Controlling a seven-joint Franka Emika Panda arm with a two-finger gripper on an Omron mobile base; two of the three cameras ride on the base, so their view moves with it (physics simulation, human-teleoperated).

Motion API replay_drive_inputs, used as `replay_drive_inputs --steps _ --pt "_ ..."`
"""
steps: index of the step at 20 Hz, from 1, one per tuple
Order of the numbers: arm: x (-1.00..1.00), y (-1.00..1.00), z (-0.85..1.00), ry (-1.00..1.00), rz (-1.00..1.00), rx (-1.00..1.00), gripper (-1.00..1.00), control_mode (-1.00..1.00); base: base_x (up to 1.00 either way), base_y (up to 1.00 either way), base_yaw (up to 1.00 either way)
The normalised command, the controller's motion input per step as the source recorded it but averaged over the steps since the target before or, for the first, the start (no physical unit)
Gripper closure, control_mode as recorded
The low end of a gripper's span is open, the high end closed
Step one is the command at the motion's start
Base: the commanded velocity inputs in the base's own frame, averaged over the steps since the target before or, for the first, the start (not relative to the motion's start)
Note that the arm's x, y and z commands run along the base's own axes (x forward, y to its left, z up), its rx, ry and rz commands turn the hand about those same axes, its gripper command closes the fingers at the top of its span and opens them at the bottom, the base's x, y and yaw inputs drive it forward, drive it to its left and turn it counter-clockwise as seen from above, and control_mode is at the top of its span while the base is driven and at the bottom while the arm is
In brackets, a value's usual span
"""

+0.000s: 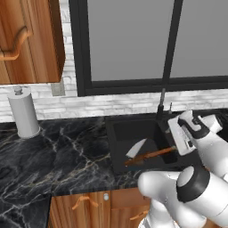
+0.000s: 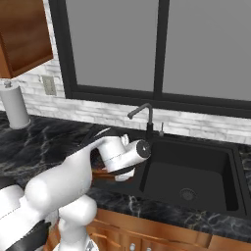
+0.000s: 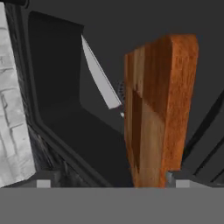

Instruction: Move the cutting board and knife to the sink. Then move spray from the cabinet to the counter.

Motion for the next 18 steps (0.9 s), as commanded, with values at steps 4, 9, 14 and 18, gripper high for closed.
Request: replay_drive_inputs --steps 4,9,14,18 --pt "-0.9 -0.16 0.98 0.35 0.0 0.0 -1.0 -1.0 0.0 0.0 0.0" --pt "-0.63 0.03 1.0 0.14 0.01 0.0 -1.0 -1.0 0.0 0.0 0.0" --pt "-0.8 0.15 1.0 0.0 0.04 -0.02 -1.0 -1.0 0.0 0.0 0.0" --pt "-0.72 0.06 0.87 -0.1 0.07 -0.14 -1.0 -1.0 0.0 0.0 0.0"
